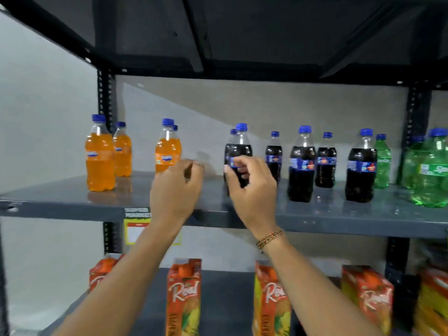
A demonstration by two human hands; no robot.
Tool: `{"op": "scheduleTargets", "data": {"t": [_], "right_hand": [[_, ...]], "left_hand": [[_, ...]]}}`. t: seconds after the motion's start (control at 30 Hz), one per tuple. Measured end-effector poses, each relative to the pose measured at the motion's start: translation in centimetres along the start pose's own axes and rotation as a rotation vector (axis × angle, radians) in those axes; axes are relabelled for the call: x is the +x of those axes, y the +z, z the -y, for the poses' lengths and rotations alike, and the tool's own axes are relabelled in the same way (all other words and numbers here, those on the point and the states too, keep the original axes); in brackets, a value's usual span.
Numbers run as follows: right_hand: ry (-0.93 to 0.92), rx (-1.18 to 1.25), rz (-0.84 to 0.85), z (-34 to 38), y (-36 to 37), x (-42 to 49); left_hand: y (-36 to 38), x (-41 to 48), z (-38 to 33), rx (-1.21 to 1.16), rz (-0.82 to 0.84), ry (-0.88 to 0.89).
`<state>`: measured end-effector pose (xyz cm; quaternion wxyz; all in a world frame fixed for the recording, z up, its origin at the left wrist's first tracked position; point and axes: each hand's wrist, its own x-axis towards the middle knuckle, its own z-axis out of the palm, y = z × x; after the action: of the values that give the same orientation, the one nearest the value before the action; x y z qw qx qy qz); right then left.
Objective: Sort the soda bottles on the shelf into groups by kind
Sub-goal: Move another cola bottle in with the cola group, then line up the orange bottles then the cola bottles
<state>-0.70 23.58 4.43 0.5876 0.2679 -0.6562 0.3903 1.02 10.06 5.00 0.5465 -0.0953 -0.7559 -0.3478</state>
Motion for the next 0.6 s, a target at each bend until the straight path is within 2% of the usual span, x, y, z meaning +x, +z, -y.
{"op": "scheduleTargets", "data": {"t": [0.07,0.17,0.23,0.27,0.33,0.43,0.5,0.6], "right_hand": [[0.091,0.072,0.098,2.2,3.5,0.0],[0.359,0.129,0.285,4.1,8.1,0.4],[0.484,0.112,0.371,4.7,10.7,0.9],[0.516,0.09,0.413,4.8,11.7,1.1],[0.574,0.036,0.482,4.8,13.2,1.2],[0.703,0.002,0.514,4.3,13.4,1.3],[0.718,0.02,0.558,3.9,13.1,1.4],[0.689,0.004,0.581,3.8,13.3,1.5]], "left_hand": [[-2.5,1.4,3.0,0.029,-0.071,0.017],[-5.4,3.1,6.9,0.049,-0.255,-0.004],[-7.0,4.4,9.6,0.039,-0.324,-0.099],[-7.7,5.1,11.0,0.043,-0.303,-0.17],[-9.0,6.5,14.0,0.034,-0.159,-0.335],[-10.3,7.5,16.9,-0.099,0.158,-0.534],[-10.4,7.7,17.9,-0.215,0.287,-0.591],[-10.6,7.9,19.1,-0.263,0.38,-0.592]]}}
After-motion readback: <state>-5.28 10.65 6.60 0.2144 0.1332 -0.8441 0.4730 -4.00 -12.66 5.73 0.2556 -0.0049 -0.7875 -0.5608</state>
